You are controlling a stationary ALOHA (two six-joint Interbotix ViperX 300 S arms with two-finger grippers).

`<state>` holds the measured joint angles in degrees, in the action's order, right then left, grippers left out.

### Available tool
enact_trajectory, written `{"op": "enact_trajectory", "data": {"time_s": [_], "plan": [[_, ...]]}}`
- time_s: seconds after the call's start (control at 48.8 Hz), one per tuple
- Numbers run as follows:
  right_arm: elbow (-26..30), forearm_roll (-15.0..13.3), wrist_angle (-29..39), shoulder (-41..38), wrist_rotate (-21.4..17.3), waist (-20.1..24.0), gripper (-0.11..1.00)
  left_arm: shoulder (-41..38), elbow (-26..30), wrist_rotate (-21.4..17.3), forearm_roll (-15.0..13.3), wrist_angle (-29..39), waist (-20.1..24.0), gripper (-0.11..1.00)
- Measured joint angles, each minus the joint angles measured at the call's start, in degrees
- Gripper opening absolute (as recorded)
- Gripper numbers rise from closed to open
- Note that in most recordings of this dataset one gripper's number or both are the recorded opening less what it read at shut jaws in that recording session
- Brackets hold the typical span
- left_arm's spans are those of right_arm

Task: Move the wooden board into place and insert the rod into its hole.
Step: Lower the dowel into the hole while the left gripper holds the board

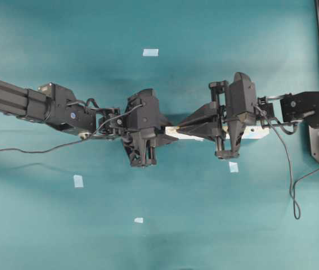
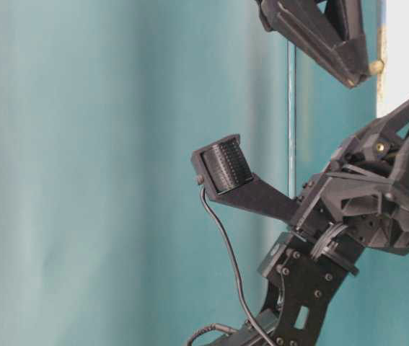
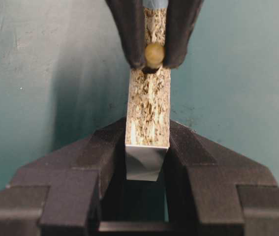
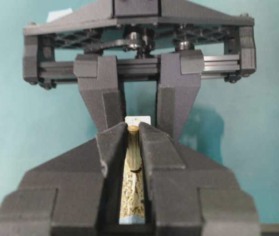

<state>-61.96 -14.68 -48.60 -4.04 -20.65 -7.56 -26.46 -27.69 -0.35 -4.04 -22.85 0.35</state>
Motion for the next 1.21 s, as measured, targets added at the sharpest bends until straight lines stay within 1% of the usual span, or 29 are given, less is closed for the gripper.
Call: {"op": "enact_trajectory", "data": {"time_s": [0.185, 0.451, 0.984, 1.107, 1.21], "plan": [[0.6, -0.1, 0.9, -0.2, 0.8, -0.2, 0.09, 0.0, -0.1, 0.0, 0.0, -0.1, 0.0, 0.21], [0.6, 0.0, 1.3, -0.3, 0.8, -0.3, 0.09, 0.0, 0.0, -0.1, 0.0, 0.0, 0.0, 0.21], [-1.2, 0.0, 1.1, 0.1, 0.4, -0.4, 0.09, 0.0, 0.0, -0.1, 0.0, 0.0, 0.0, 0.21], [-1.8, 0.0, 1.9, 0.8, 0.3, -0.4, 0.09, 0.0, 0.0, 0.0, 0.0, -0.1, 0.0, 0.21], [-2.1, 0.1, 4.0, 2.0, 0.2, -0.4, 0.09, 0.0, 0.3, 0.0, 0.0, 0.0, 0.0, 0.21]]}}
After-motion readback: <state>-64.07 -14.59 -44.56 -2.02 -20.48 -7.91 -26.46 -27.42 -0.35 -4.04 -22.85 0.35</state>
